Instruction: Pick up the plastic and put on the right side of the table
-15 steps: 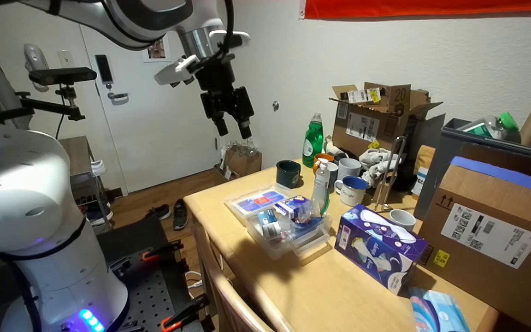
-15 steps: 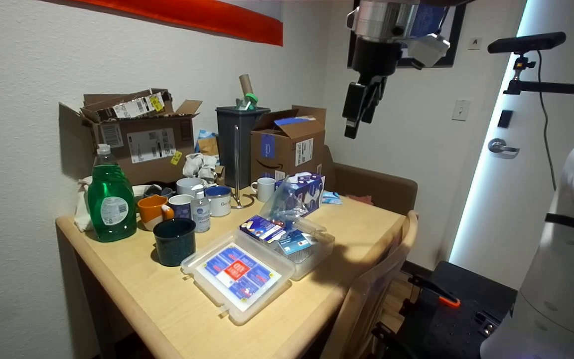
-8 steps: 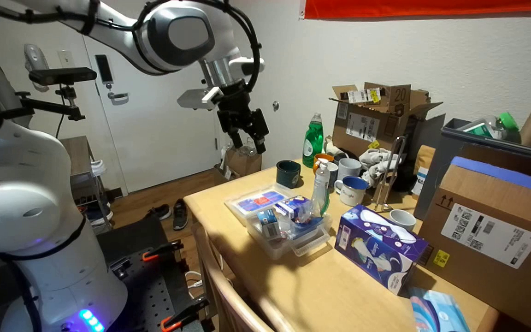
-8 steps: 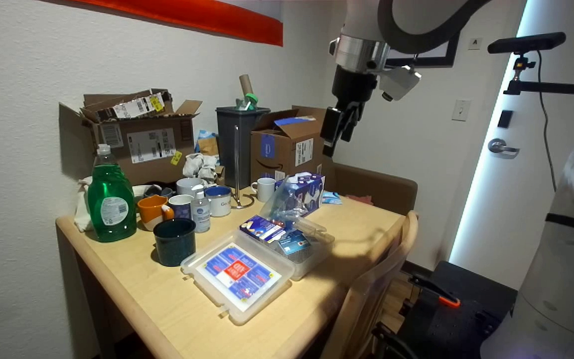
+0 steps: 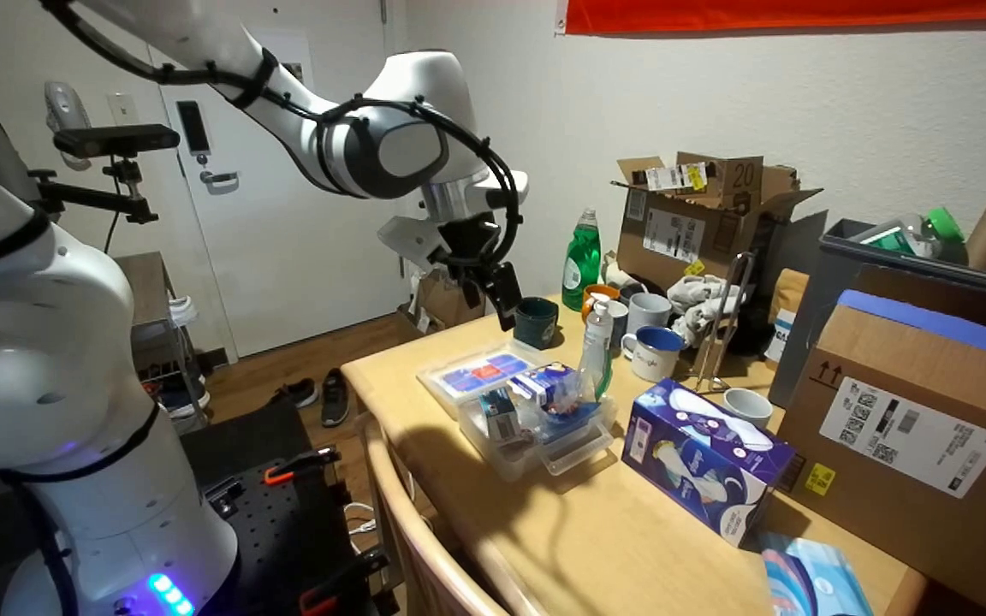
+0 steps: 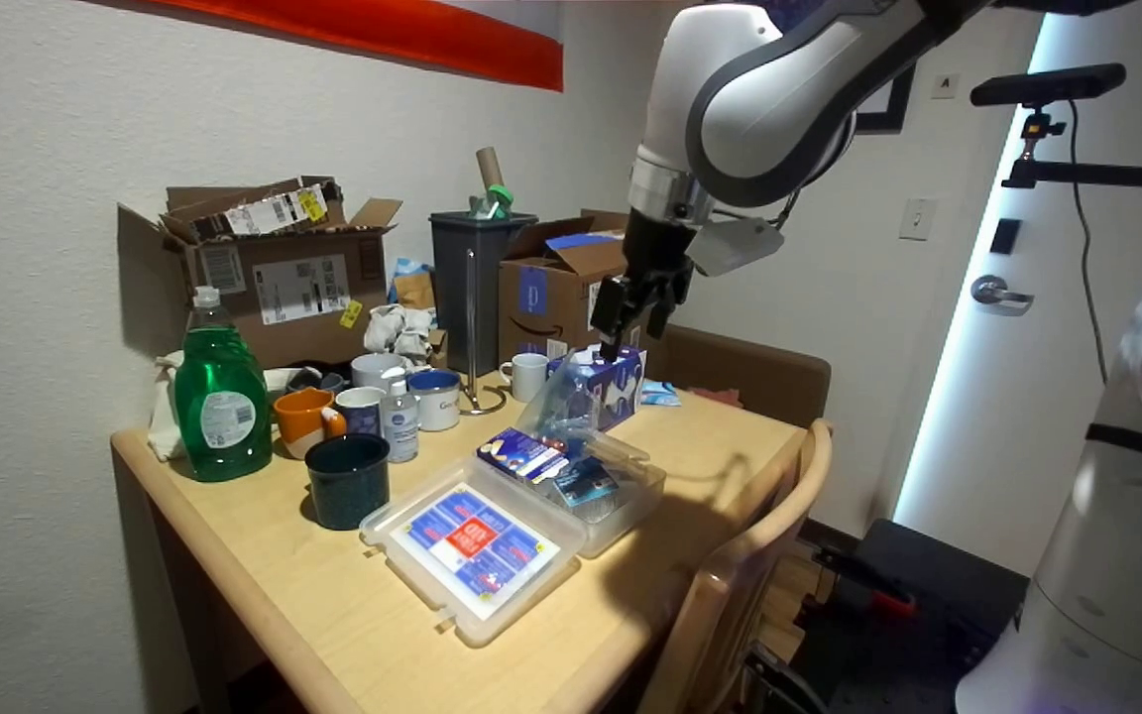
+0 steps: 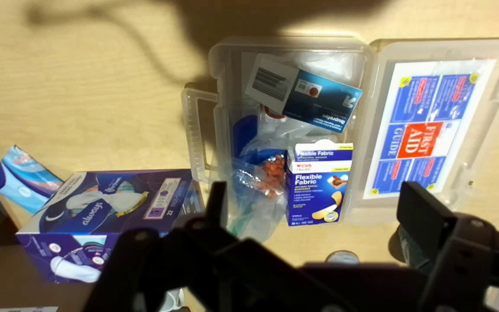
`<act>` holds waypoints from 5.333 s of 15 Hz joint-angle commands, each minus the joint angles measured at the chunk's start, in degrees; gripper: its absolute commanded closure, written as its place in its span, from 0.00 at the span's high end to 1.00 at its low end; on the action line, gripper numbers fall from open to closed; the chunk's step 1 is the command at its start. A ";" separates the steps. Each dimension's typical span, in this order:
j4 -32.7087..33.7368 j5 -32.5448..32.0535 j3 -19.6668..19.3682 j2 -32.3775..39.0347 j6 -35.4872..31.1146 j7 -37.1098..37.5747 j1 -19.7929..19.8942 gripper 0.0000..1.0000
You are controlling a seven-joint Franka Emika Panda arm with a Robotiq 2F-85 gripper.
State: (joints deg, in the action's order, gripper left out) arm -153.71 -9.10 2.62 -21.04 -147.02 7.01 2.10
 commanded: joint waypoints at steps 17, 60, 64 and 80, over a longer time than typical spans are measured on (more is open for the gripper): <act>16.52 -8.87 -2.65 24.28 -7.21 13.11 1.91 1.00; 25.11 -9.08 -9.24 26.43 4.11 9.33 -4.18 0.00; 25.49 -10.70 -8.42 21.30 10.37 8.13 -3.11 0.00; 25.04 -9.97 -9.38 6.54 27.41 -4.07 4.99 0.00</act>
State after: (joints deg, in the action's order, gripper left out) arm -127.85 -18.84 -6.75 -11.88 -122.71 4.57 5.65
